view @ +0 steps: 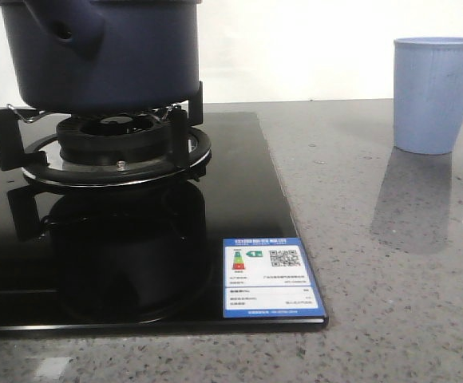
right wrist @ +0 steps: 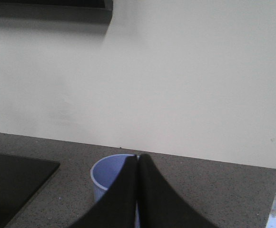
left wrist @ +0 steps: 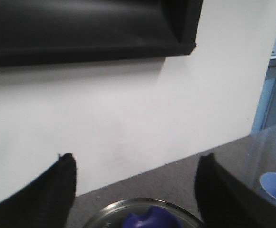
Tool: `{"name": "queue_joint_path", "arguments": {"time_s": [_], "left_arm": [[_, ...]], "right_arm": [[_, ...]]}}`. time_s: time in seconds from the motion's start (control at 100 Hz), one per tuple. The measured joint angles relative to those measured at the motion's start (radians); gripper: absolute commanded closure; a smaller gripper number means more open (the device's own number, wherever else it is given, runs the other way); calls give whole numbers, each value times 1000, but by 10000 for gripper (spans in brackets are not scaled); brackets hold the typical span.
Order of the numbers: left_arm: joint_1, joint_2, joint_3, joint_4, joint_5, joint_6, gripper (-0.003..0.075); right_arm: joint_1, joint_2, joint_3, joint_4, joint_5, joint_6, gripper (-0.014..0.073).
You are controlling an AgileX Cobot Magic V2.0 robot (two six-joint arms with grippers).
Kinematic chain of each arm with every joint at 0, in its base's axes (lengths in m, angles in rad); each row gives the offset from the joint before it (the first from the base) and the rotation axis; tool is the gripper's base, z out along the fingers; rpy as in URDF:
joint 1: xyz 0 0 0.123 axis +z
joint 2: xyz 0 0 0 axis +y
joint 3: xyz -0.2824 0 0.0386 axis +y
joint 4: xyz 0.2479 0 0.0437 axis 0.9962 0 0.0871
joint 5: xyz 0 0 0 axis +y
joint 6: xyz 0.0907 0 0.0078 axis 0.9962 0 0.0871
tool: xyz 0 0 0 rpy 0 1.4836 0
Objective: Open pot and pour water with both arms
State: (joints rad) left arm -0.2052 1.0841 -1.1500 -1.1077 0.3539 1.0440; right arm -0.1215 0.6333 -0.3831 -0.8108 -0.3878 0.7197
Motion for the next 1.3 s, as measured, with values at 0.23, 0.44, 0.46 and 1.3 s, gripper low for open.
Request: {"name": "queue_joint_path", "arguments": {"time_s": [0.23, 0.44, 0.46, 1.3], "left_arm": [[118, -146, 70, 30, 0, 0, 739], [169, -359, 343, 34, -85, 0, 739], [169, -387, 378, 34, -96, 0, 739], [172, -985, 860, -88, -263, 0, 739]], "right_arm": [[23, 0, 0, 0, 157, 25, 664], [78, 0, 17, 32, 344, 30, 664], [83, 0, 24, 37, 350, 30, 664], [94, 0, 124, 67, 332, 32, 664]]}}
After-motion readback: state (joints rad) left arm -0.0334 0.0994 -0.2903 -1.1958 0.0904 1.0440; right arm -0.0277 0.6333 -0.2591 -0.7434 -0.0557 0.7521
